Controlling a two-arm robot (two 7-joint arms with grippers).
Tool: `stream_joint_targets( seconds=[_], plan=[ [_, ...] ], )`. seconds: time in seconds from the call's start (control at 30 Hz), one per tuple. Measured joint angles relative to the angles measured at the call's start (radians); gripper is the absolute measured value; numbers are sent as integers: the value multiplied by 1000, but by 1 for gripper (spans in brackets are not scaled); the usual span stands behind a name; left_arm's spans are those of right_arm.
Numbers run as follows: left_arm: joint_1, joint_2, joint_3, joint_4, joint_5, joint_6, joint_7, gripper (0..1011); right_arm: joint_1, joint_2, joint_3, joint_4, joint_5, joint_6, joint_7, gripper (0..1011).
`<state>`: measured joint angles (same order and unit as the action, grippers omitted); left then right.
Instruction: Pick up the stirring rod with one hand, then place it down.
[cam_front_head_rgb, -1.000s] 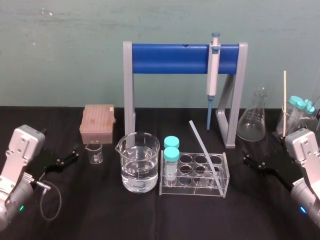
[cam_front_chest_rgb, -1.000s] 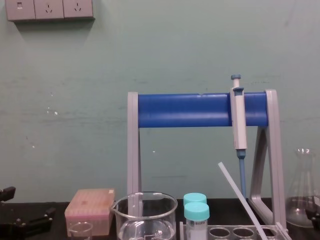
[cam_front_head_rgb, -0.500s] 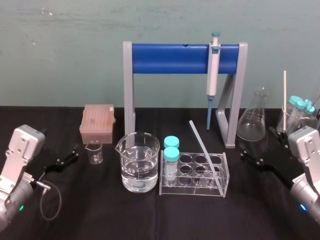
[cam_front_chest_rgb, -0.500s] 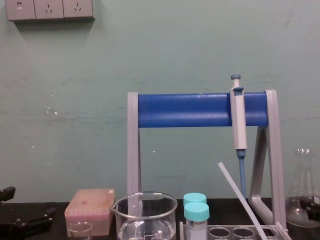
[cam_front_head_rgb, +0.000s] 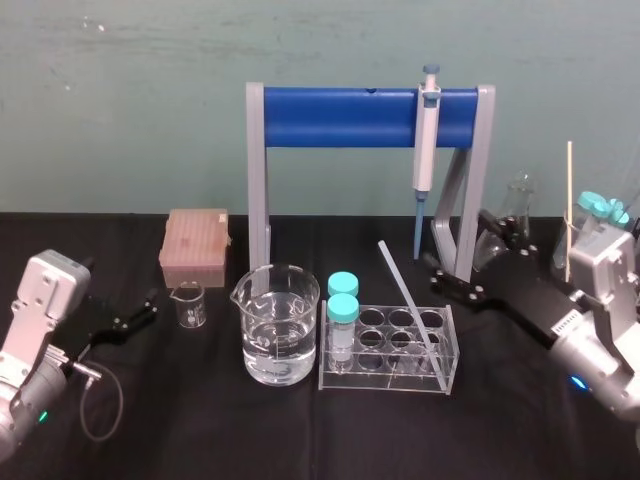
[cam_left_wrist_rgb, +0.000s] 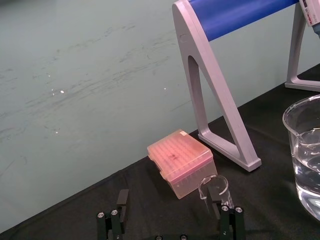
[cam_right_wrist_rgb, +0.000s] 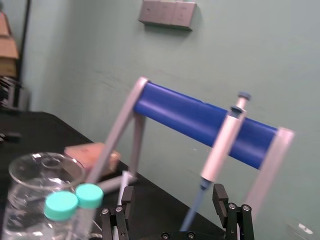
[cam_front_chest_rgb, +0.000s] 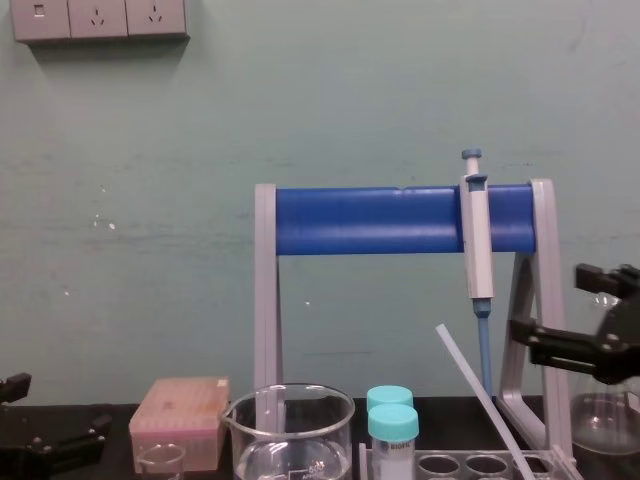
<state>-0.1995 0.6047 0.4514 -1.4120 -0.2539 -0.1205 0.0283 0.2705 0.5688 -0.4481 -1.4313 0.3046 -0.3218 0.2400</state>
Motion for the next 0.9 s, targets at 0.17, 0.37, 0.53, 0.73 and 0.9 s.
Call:
stream_joint_targets(
  seconds=[0.17, 0.37, 0.53, 0.73, 0.9],
  plan=[
    [0, 0, 0, 0, 0, 0, 0, 1000, 44, -35, -10, 46, 44, 5, 79, 1002],
    [0, 0, 0, 0, 0, 0, 0, 1000, 90, -79, -23, 108, 102, 50, 177, 1002],
    [0, 0, 0, 0, 0, 0, 0, 1000, 115, -109, -29, 151, 144, 118, 240, 1002],
    [0, 0, 0, 0, 0, 0, 0, 1000, 124, -130, -29, 180, 170, 194, 273, 1002],
    [0, 0, 0, 0, 0, 0, 0, 1000, 125, -137, -24, 188, 167, 231, 274, 1002]
  ],
)
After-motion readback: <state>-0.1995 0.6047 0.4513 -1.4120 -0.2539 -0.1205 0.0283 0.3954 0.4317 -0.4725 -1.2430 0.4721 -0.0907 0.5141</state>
